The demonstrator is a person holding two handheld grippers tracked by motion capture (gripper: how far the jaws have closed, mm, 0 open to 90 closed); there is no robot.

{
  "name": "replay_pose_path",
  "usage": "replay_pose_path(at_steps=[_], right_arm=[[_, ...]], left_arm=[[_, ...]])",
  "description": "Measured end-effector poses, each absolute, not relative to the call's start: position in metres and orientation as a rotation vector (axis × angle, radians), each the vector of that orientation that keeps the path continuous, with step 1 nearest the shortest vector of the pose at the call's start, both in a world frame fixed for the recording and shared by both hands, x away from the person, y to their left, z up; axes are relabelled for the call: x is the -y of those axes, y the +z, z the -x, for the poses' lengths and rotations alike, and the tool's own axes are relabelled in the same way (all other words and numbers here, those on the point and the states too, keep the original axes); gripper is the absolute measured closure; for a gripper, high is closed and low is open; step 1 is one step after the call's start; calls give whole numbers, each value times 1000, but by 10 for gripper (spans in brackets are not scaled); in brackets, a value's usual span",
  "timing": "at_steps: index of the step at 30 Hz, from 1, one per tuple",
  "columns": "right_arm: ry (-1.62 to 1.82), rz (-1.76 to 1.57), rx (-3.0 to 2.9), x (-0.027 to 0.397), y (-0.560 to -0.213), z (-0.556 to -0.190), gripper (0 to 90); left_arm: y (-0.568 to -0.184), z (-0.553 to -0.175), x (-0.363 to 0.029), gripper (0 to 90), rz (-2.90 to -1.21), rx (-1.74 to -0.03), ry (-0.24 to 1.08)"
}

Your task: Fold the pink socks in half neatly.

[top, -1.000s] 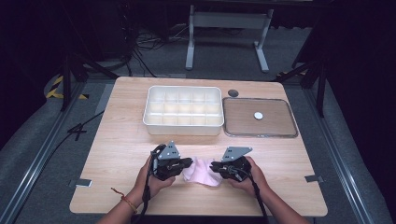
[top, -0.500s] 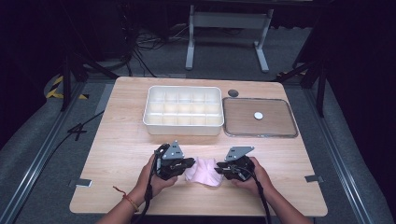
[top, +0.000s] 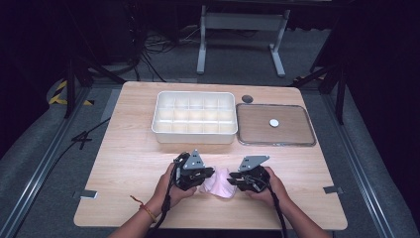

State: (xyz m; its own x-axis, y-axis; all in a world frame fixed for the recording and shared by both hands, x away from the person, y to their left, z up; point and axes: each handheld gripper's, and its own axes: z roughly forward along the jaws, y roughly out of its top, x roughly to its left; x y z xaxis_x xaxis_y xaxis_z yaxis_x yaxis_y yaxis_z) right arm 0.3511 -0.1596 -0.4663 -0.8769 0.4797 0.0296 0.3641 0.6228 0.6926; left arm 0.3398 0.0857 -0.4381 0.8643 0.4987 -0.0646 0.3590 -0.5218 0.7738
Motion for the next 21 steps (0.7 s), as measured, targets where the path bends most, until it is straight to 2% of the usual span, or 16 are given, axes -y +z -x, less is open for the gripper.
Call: replay_pose_path(at_steps=[17, 21], right_arm=[[1096, -717, -2708, 162, -470, -354, 740], [1100, -715, -2698, 164, -466, -353, 708]], left_arm=[[-446, -341, -63, 859, -2229, -573, 214], [-450, -341, -59, 859, -2228, -585, 212]])
